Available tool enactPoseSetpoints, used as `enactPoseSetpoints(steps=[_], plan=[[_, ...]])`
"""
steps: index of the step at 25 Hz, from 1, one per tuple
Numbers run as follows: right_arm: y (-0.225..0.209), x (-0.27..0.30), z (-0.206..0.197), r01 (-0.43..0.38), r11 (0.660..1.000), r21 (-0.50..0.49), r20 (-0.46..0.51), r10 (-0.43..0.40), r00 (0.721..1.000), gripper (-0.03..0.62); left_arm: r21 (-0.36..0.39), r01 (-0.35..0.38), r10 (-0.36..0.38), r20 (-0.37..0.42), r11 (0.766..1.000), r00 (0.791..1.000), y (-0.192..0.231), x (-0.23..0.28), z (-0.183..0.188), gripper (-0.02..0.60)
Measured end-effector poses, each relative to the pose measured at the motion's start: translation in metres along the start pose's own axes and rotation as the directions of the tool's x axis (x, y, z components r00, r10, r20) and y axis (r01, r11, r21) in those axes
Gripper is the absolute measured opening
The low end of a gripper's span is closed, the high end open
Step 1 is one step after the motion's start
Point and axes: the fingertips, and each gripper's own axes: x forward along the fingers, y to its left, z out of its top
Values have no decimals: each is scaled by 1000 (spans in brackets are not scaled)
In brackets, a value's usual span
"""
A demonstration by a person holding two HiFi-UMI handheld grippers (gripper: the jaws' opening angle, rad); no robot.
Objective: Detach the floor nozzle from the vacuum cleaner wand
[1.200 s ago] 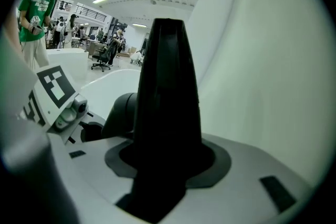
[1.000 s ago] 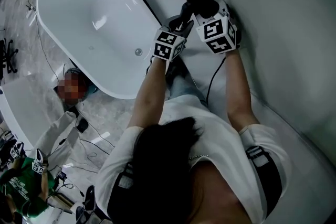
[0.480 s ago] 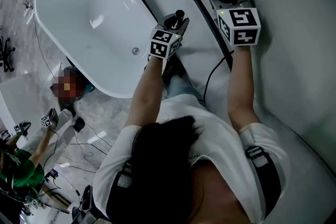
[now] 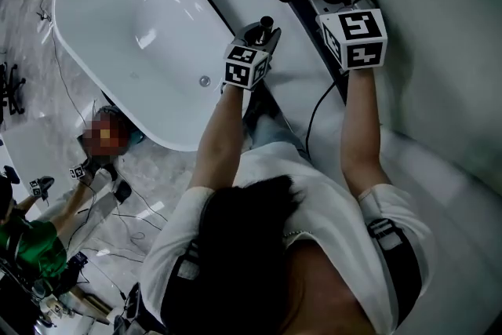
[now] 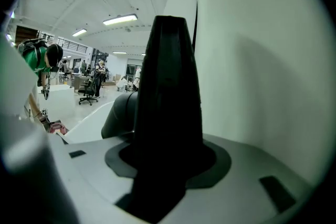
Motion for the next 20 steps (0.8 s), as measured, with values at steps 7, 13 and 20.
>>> enactPoseSetpoints(steps=[7, 13, 20], plan=[[2, 4, -10, -9, 998, 60, -5, 9, 1000, 207, -19, -19, 19, 10, 1000, 1000, 8, 2, -1, 139], [5, 6, -18, -26, 996, 87, -20, 28, 999, 207, -20, -44, 44, -15, 999, 999, 14, 7, 1, 139], [10, 8, -27, -21, 993, 115, -30, 24, 999, 207, -22, -56, 55, -37, 998, 998, 25, 11, -2, 138]])
